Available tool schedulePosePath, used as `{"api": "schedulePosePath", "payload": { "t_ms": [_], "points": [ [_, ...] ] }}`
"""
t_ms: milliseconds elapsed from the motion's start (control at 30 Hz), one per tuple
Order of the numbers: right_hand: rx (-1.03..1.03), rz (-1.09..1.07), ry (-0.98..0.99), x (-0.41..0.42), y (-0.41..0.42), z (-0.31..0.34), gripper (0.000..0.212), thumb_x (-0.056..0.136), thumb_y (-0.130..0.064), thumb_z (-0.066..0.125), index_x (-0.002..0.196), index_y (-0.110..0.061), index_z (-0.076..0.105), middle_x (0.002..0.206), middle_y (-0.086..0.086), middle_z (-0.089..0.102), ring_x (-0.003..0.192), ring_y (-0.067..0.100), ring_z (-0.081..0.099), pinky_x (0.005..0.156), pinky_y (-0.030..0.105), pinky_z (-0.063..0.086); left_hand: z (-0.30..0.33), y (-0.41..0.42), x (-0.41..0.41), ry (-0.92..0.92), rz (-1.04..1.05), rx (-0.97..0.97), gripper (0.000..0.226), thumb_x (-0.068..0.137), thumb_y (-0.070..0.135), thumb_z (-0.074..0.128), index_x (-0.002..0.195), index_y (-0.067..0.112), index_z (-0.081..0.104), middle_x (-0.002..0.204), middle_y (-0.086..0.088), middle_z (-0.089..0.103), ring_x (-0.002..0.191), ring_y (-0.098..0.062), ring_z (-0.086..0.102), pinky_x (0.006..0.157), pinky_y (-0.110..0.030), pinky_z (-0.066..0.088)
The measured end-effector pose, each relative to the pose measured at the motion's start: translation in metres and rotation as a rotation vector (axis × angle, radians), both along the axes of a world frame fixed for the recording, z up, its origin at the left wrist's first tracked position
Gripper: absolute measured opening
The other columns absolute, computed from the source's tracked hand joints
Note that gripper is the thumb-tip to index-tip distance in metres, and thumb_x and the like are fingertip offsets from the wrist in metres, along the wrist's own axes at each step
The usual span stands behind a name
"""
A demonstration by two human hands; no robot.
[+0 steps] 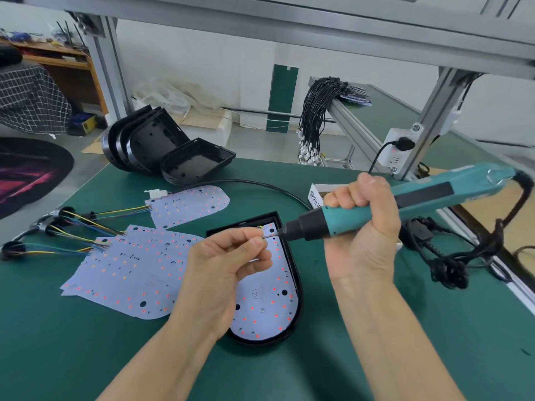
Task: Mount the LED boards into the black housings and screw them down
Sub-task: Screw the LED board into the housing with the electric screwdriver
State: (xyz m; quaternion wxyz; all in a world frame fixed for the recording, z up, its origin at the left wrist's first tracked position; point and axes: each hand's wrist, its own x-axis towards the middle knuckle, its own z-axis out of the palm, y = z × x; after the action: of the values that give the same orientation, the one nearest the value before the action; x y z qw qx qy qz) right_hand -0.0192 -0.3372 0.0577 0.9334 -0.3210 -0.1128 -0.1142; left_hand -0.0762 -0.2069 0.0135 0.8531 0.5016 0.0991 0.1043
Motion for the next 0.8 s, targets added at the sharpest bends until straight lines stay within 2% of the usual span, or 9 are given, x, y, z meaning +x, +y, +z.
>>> {"api": "schedulePosePath", "payload": {
  "t_ms": [100,300,400,467,533,600,667,733,800],
  "points": [
    [-0.008,0.024,0.011,0.002,-0.001,-0.003,0.038,0.066,-0.01,0.066,0.062,-0.02,0.03,0.057,-0.008,0.034,0.05,0.009,0.034,0.054,0.02,0.038,-0.003,0.001,0.001,0.011,-0.009,0.016,0.007,0.072,-0.003,0.064,0.076,0.0,0.07,0.064,-0.009,0.065,0.055,-0.016,0.062,0.056,-0.023,0.055],
    [0.022,0.014,0.029,0.008,-0.003,-0.002,0.032,0.074,-0.01,0.06,0.061,-0.02,0.033,0.054,-0.008,0.035,0.05,0.009,0.037,0.057,0.021,0.04,-0.002,-0.001,0.006,-0.012,-0.012,0.03,0.014,0.081,-0.007,0.062,0.087,0.002,0.07,0.068,-0.007,0.064,0.06,-0.015,0.062,0.061,-0.024,0.056],
    [0.034,0.016,0.033,0.01,-0.004,-0.003,0.031,0.074,-0.01,0.06,0.06,-0.02,0.034,0.054,-0.009,0.035,0.05,0.008,0.037,0.057,0.021,0.04,-0.001,-0.001,0.005,-0.001,-0.037,0.053,0.028,0.078,-0.01,0.066,0.101,0.005,0.069,0.076,-0.004,0.068,0.066,-0.015,0.063,0.062,-0.023,0.056],
    [0.04,0.018,0.033,0.013,-0.006,-0.004,0.032,0.074,-0.01,0.06,0.06,-0.02,0.033,0.054,-0.008,0.035,0.05,0.009,0.037,0.057,0.021,0.039,-0.003,0.005,0.004,0.035,0.002,0.147,0.039,0.074,-0.007,0.071,0.108,0.014,0.067,0.087,0.0,0.068,0.067,-0.01,0.063,0.059,-0.022,0.055],
    [0.032,0.019,0.033,0.017,-0.009,-0.005,0.032,0.074,-0.009,0.06,0.06,-0.02,0.033,0.054,-0.008,0.036,0.05,0.009,0.038,0.057,0.022,0.04,-0.008,0.02,0.004,0.124,0.125,0.4,0.04,0.076,0.005,0.076,0.11,0.022,0.063,0.097,0.004,0.065,0.069,-0.008,0.061,0.061,-0.027,0.053],
    [0.006,0.018,0.028,0.023,-0.011,-0.006,0.033,0.074,-0.008,0.06,0.061,-0.019,0.032,0.053,-0.008,0.036,0.049,0.009,0.038,0.056,0.021,0.041,-0.013,0.04,0.006,0.316,0.196,0.914,0.039,0.08,0.03,0.074,0.113,0.024,0.054,0.098,0.006,0.062,0.08,-0.013,0.059,0.07,-0.033,0.046],
    [-0.027,0.02,0.032,0.029,-0.012,-0.009,0.033,0.074,-0.007,0.06,0.063,-0.019,0.031,0.052,-0.008,0.036,0.048,0.009,0.038,0.055,0.021,0.04,-0.018,0.05,0.01,0.531,0.071,1.343,0.05,0.08,0.057,0.063,0.113,0.022,0.05,0.096,0.008,0.062,0.093,-0.019,0.059,0.075,-0.033,0.043],
    [-0.059,0.022,0.043,0.035,-0.012,-0.013,0.034,0.076,-0.004,0.06,0.065,-0.02,0.032,0.051,-0.008,0.035,0.047,0.009,0.037,0.054,0.02,0.039,-0.019,0.046,0.018,0.613,-0.026,1.467,0.055,0.076,0.068,0.057,0.101,0.019,0.053,0.097,0.004,0.064,0.096,-0.023,0.059,0.077,-0.033,0.045],
    [-0.084,0.023,0.047,0.04,-0.013,-0.016,0.036,0.077,-0.001,0.059,0.065,-0.021,0.032,0.05,-0.008,0.034,0.046,0.01,0.036,0.053,0.02,0.038,-0.018,0.038,0.028,0.591,-0.037,1.435,0.054,0.07,0.067,0.062,0.091,0.019,0.052,0.092,0.003,0.064,0.091,-0.024,0.059,0.076,-0.033,0.046]
  ]
}}
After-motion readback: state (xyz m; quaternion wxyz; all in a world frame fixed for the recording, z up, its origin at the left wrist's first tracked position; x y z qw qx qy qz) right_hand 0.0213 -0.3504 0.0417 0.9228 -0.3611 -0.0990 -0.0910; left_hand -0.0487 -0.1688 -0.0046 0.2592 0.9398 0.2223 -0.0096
